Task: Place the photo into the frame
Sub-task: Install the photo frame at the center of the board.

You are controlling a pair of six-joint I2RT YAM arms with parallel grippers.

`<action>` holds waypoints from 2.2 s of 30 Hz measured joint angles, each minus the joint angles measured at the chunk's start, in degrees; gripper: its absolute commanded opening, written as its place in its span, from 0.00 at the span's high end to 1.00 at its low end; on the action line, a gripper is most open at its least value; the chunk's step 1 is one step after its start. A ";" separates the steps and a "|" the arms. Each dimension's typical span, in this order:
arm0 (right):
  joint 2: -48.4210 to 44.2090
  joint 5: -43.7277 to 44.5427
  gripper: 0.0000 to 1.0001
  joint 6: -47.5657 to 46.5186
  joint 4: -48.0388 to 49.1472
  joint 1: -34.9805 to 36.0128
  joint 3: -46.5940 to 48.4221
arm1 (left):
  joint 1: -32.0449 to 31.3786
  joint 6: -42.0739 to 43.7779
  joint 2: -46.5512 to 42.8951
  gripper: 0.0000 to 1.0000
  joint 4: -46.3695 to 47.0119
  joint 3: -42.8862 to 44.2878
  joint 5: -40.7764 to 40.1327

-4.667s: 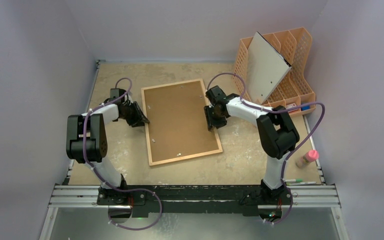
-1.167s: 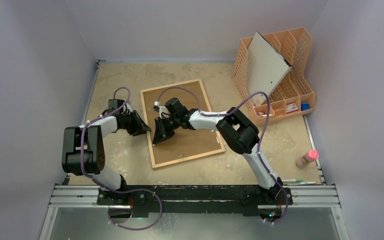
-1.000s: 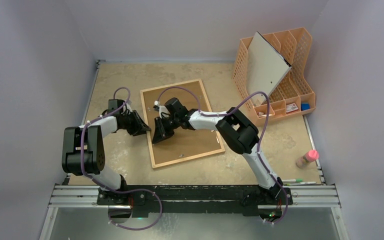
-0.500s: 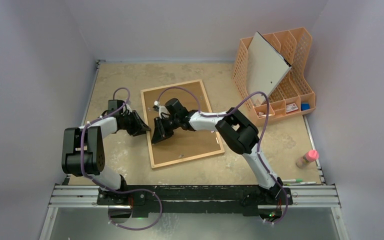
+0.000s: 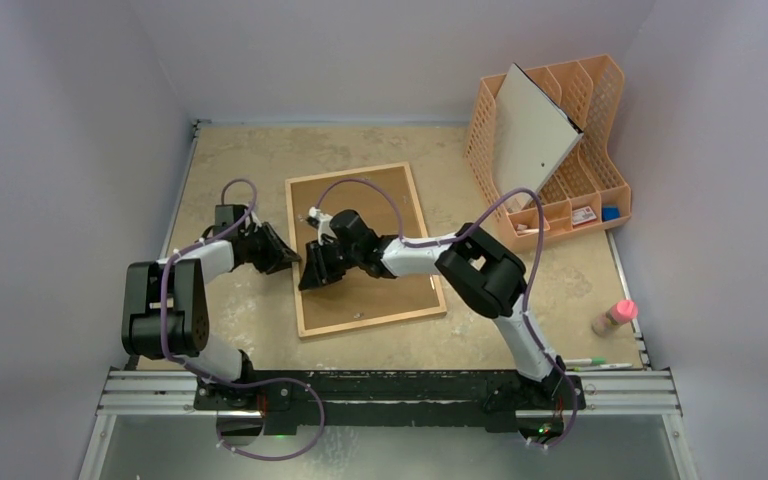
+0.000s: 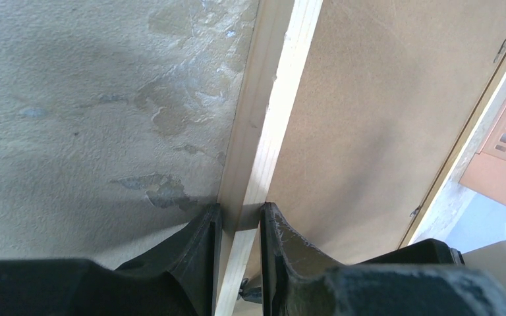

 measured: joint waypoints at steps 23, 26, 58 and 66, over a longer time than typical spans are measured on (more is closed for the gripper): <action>-12.48 10.91 0.65 20.15 7.76 1.14 -18.97 | -0.98 -0.09 -1.95 0.68 -9.35 -1.18 2.10; -12.09 10.88 0.68 21.97 7.61 1.14 -19.32 | -1.16 0.09 -2.99 0.75 -9.62 -1.81 1.57; -6.05 12.20 0.77 39.15 21.14 2.05 -21.05 | -1.22 -0.92 -2.78 1.00 -8.63 -2.29 3.13; -2.49 10.67 0.77 47.39 39.60 3.08 -27.74 | -1.60 -1.77 -2.95 1.00 -8.20 -2.54 2.82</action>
